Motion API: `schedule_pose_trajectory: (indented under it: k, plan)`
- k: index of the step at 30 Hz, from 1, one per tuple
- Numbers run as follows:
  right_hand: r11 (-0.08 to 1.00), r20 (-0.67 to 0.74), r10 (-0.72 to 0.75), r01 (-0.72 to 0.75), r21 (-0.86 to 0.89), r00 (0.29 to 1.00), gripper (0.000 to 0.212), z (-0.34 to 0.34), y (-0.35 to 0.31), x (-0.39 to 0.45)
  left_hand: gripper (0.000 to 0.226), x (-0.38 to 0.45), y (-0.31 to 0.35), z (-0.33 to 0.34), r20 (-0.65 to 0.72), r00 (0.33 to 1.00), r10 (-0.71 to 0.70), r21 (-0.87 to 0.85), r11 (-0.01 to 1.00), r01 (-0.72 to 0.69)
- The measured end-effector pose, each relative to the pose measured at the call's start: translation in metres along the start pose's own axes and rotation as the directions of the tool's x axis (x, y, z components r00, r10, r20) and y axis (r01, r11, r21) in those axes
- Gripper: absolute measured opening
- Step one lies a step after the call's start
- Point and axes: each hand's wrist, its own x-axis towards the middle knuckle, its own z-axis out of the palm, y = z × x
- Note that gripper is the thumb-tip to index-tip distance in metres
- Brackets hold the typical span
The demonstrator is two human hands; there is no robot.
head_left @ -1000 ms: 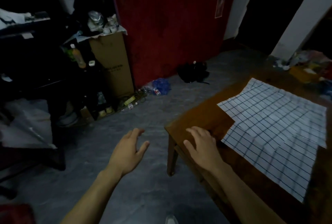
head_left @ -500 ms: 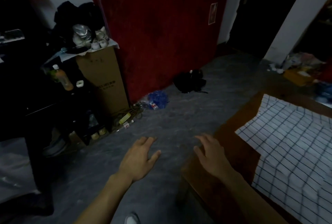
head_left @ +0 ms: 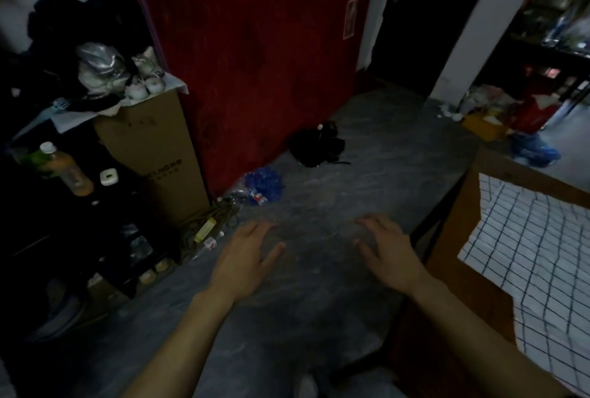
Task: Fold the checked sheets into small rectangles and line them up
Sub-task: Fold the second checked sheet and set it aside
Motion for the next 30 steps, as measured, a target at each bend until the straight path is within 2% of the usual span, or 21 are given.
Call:
schedule_pose_trajectory:
  k: [6, 10, 13, 16, 20, 24, 28, 30]
  plan:
    - [0.994, -0.002, 0.09, -0.09, 0.064, 0.996, 0.069, 0.021, 0.009, 0.061, 0.054, 0.072, -0.035, 0.0, 0.104, 0.994, -0.018, 0.065, 0.998, 0.011]
    - [0.974, -0.039, 0.135, -0.126, 0.187, 0.99, 0.053, 0.021, 0.018, 0.118, 0.053, 0.126, -0.035, -0.001, 0.171, 0.985, 0.037, 0.166, 0.984, -0.066]
    - [0.954, -0.091, 0.161, -0.131, 0.271, 0.983, 0.053, 0.012, 0.024, 0.162, 0.058, 0.173, -0.029, -0.01, 0.216, 0.973, 0.076, 0.208, 0.97, -0.122]
    - [0.942, -0.115, 0.201, -0.159, 0.297, 0.973, 0.069, 0.003, 0.04, 0.189, 0.059, 0.226, -0.023, -0.006, 0.255, 0.96, 0.119, 0.192, 0.966, -0.171]
    - [0.919, -0.146, 0.322, -0.272, 0.284, 0.935, 0.053, -0.008, 0.085, 0.187, 0.06, 0.287, -0.006, 0.031, 0.317, 0.934, 0.168, 0.134, 0.967, -0.219]
    - [0.854, -0.187, 0.498, -0.44, 0.278, 0.847, 0.057, -0.021, 0.133, 0.154, 0.06, 0.33, 0.036, 0.088, 0.453, 0.841, 0.295, 0.029, 0.938, -0.345]
    - [0.72, -0.206, 0.691, -0.632, 0.288, 0.693, 0.048, -0.025, 0.166, 0.11, 0.054, 0.362, 0.092, 0.144, 0.576, 0.7, 0.423, -0.13, 0.892, -0.432]
    - [0.636, -0.17, 0.77, -0.718, 0.282, 0.615, 0.048, -0.025, 0.171, 0.092, 0.044, 0.372, 0.116, 0.169, 0.602, 0.622, 0.5, -0.233, 0.855, -0.463]
